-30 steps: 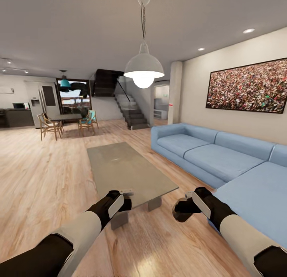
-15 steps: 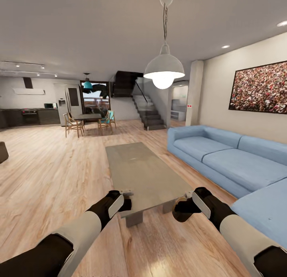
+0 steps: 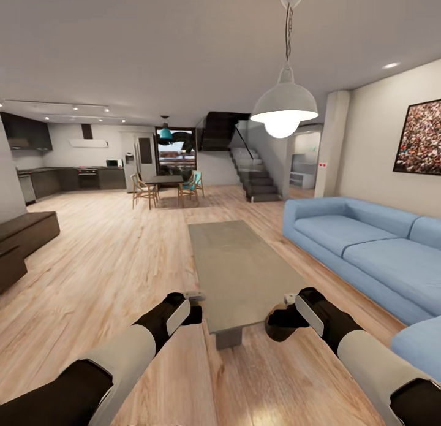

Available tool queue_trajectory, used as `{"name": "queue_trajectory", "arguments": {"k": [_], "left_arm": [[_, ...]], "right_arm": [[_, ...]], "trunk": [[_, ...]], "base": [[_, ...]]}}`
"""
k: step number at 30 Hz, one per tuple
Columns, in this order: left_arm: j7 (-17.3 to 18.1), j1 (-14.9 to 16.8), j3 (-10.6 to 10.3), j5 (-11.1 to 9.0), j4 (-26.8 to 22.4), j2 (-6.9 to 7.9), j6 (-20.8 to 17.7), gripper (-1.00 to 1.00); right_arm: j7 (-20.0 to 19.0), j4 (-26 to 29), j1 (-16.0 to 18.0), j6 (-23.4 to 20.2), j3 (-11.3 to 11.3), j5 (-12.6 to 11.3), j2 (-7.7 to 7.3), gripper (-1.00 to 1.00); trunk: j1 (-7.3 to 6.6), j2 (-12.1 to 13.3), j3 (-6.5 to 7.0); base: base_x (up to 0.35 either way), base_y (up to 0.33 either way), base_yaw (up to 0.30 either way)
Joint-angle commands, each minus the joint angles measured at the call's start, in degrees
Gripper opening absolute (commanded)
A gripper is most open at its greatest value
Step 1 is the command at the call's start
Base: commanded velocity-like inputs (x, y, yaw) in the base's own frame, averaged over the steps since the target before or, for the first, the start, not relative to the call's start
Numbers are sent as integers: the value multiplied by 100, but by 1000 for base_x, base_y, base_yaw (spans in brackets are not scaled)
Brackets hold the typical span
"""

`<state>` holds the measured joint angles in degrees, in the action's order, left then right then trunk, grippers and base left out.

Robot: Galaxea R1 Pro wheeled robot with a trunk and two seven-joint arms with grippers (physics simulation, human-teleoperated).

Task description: Place each of the two pumpkins and all three candles from the living room inside a cabinet in the living room (use any cabinet), then make sure every cabinet is closed, and position the cauldron so it is next to a table in the living room.

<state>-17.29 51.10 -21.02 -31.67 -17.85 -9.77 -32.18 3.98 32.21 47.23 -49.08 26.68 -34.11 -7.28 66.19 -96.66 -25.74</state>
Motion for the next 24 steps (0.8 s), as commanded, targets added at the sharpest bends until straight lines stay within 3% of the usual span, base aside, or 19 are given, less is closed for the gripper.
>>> {"name": "queue_trajectory", "arguments": {"k": [1,17,24], "left_arm": [[-46,6,-43,-49,-8,1,-13,-100],[-40,6,-43,-49,-8,1,-16,-100],[-38,6,-43,-49,-6,1,-16,-100]], "right_arm": [[41,14,5,-14,39,-60,-10,-100],[41,14,5,-14,39,-69,-11,-100],[41,14,5,-14,39,-63,-10,-100]], "trunk": [[0,-4,-4],[0,-4,14],[0,-4,7]], "base": [[0,0,291],[0,1,292],[0,186,291]]}}
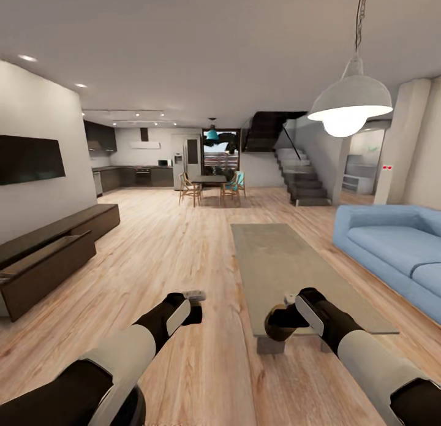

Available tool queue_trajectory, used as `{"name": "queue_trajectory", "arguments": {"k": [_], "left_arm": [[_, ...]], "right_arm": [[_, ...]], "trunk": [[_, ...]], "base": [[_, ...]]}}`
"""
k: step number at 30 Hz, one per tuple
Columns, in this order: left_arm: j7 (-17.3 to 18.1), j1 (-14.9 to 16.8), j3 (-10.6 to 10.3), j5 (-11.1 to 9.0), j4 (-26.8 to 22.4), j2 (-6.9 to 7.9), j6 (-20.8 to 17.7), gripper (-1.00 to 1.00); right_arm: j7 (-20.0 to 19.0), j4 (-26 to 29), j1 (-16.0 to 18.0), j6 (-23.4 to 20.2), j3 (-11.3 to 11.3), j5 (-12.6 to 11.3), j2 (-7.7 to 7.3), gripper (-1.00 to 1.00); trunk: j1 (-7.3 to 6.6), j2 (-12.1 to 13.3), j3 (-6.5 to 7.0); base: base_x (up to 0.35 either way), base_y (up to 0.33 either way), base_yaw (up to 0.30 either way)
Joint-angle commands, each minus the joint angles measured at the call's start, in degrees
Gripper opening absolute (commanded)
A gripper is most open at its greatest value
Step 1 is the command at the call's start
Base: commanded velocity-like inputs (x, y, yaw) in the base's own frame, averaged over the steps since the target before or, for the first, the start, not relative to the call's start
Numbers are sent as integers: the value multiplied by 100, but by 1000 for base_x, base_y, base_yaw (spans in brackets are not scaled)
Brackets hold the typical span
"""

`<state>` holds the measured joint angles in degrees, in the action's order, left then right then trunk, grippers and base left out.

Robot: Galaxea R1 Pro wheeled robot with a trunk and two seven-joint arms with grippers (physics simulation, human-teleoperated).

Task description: Place each of the two pumpkins and all three candles from the living room inside a cabinet in the living room (use any cabinet), then make sure every cabinet is closed, and position the cauldron so it is next to a table in the living room.

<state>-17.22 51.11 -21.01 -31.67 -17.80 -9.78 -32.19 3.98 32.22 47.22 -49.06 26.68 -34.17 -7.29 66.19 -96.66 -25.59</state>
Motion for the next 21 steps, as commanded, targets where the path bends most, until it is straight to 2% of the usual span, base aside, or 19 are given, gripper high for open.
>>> {"name": "queue_trajectory", "arguments": {"k": [1,9,21], "left_arm": [[-44,5,-43,-49,-11,2,-16,-100],[-44,5,-43,-49,-11,2,-16,-100],[-44,5,-43,-49,-8,-5,-16,-100]], "right_arm": [[41,13,7,-16,40,-56,-9,-100],[41,13,7,-16,47,-53,-9,-100],[41,13,7,-23,47,-49,14,-100]], "trunk": [[0,-4,-10],[0,-4,-40],[0,-4,-96]], "base": [[0,269,285],[0,286,273],[0,291,182]]}}
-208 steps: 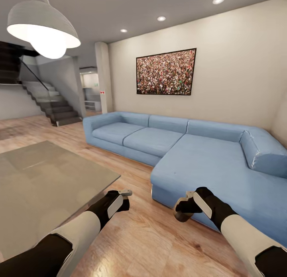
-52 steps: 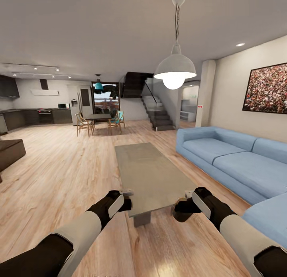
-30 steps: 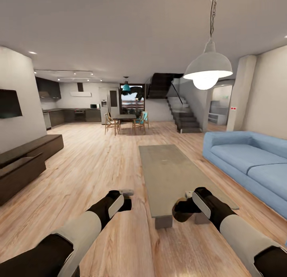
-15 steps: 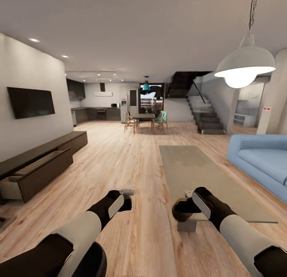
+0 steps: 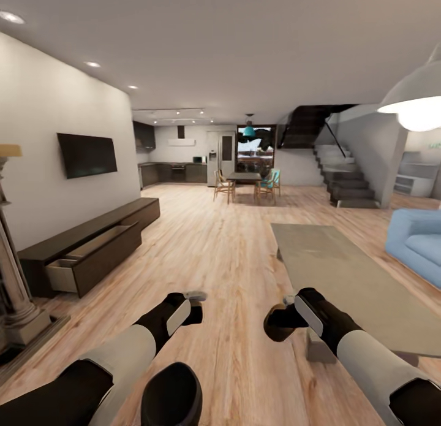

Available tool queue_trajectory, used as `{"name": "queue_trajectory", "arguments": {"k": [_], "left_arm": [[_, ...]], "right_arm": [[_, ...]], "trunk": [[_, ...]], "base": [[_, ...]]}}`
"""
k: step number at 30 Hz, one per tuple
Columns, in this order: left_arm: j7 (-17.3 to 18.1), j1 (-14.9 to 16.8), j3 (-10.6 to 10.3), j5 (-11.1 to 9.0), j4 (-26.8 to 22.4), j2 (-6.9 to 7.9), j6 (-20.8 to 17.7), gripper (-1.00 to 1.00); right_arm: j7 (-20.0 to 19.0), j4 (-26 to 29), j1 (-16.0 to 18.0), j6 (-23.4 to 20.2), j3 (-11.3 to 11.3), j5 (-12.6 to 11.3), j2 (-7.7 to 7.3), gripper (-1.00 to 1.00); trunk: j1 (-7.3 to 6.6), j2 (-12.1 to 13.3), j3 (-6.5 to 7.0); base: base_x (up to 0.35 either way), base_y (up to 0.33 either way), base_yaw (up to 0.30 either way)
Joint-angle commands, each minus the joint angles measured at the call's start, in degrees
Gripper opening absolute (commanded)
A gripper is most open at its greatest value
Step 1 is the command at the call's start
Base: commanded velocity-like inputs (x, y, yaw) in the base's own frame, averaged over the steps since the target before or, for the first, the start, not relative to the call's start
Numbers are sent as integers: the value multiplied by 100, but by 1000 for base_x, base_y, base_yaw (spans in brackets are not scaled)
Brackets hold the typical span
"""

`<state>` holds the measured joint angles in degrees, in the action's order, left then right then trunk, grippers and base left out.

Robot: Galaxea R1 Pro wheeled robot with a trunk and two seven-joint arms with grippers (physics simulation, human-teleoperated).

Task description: Place each of the two pumpkins and all three candles from the living room inside a cabinet in the living room (use any cabinet), then make sure every cabinet is closed, and position the cauldron so it is next to a table in the living room.

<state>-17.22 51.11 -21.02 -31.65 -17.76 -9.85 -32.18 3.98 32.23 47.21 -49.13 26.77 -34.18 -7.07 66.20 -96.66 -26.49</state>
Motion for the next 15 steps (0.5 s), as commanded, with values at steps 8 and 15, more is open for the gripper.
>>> {"name": "queue_trajectory", "arguments": {"k": [8,15], "left_arm": [[-45,4,-43,-51,-17,-5,-16,-100],[-45,4,-43,-51,-17,-8,-15,-100]], "right_arm": [[35,11,7,-9,39,-54,-10,-100],[37,11,7,-9,39,-54,-9,-100]], "trunk": [[-1,-4,-19],[-1,-4,-66]], "base": [[0,288,66],[0,64,169]]}}
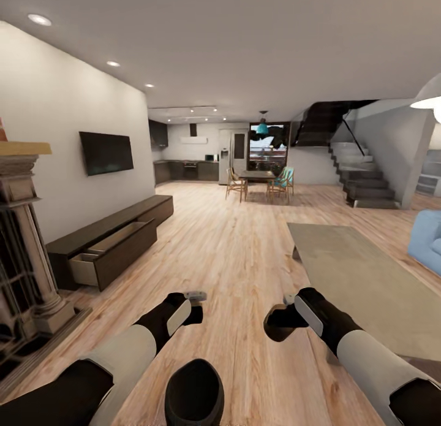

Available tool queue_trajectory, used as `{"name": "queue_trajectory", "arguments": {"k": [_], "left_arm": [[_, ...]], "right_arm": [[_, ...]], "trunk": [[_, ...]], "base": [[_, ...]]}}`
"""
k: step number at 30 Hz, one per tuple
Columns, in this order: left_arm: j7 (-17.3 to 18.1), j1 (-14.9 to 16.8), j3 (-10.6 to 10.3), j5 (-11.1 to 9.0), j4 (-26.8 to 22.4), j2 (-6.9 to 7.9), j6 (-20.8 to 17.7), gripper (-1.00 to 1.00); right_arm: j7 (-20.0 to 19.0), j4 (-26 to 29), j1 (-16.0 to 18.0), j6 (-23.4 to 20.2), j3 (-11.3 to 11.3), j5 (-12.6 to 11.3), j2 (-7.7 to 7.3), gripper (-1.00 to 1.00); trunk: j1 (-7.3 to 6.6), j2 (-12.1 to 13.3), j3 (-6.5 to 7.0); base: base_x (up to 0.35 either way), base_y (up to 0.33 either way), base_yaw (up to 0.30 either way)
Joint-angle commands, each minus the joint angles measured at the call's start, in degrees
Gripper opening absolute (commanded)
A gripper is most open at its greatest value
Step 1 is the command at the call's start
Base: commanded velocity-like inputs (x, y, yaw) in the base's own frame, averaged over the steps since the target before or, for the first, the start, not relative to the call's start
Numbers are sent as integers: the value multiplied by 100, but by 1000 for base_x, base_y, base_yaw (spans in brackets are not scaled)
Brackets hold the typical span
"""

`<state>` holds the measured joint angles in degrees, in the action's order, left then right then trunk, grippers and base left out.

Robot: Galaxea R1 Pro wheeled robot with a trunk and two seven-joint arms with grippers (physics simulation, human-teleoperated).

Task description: Place each of the two pumpkins and all three candles from the living room inside a cabinet in the living room (use any cabinet), then make sure every cabinet is closed, and position the cauldron so it is next to a table in the living room.

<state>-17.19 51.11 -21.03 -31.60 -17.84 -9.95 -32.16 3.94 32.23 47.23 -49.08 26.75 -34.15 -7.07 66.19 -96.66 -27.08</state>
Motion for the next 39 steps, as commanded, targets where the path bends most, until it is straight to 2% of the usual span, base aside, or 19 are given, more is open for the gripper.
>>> {"name": "queue_trajectory", "arguments": {"k": [1,12,25,39], "left_arm": [[-47,5,-42,-57,-7,2,-17,-100],[-47,5,-42,-57,-6,0,-18,-100],[-47,5,-42,-57,-7,-5,-18,-100],[-39,5,-42,-57,-2,1,-18,-100]], "right_arm": [[42,12,5,-13,41,-57,-10,-100],[37,12,5,-13,47,-57,-14,-100],[36,12,5,-12,50,-57,-14,-100],[36,12,5,-13,50,-57,-9,-100]], "trunk": [[0,-4,-14],[0,-4,-66],[0,-4,32],[0,-4,42]], "base": [[0,9,174],[0,4,114],[0,74,2],[0,53,0]]}}
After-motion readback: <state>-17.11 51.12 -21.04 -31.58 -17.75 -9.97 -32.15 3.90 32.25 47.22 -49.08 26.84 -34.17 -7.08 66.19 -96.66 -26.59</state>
